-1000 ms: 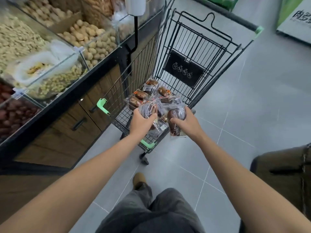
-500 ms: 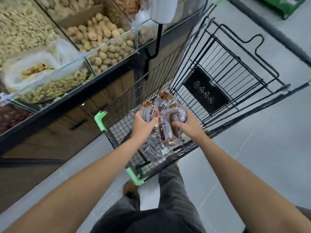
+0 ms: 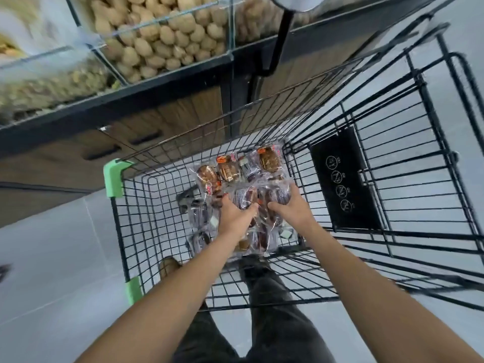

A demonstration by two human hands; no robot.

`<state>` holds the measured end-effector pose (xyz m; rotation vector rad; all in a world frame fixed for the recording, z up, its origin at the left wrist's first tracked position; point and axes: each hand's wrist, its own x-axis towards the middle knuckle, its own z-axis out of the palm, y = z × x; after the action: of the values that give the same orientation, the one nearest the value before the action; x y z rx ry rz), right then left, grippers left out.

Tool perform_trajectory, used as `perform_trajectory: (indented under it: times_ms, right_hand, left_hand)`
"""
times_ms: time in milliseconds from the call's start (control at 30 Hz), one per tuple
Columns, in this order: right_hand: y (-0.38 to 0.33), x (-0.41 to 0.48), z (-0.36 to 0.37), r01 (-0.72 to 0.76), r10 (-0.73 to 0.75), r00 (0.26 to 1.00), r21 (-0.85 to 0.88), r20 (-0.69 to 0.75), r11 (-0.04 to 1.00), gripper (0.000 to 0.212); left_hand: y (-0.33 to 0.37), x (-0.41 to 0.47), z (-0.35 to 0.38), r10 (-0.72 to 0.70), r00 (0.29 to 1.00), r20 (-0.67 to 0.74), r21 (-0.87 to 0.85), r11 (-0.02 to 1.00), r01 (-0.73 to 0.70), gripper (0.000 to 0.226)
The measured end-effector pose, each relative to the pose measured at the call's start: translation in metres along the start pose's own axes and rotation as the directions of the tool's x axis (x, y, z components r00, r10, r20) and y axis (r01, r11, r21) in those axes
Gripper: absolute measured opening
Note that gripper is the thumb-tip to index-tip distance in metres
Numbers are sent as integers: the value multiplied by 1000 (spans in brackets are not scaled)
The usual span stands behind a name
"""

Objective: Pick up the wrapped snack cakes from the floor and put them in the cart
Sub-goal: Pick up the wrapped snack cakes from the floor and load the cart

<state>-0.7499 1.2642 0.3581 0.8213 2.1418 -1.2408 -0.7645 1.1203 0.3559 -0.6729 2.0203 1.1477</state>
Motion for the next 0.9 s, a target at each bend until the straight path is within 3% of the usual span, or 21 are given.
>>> perform_trajectory:
  times_ms: [100, 433, 667, 900]
  right_hand:
    - [17, 26, 2, -20, 24, 997, -56, 77, 998, 75]
    - [53, 69, 11, -69, 74, 993, -54, 96, 996, 74]
    - [42, 46, 2, 28, -26, 992, -18, 120, 999, 61]
    - [-4, -6, 9, 175, -161, 970, -65, 184, 982, 64]
  left_hand:
    - [-1, 17, 22, -47, 999, -4, -28, 998, 47, 94]
    - [-17, 49, 48, -102, 990, -100, -152, 985, 86, 81]
    - [-21, 31, 30, 13, 993, -117, -120, 992, -28, 79]
    - [-26, -12, -19, 131, 976, -172, -182, 970, -162, 71]
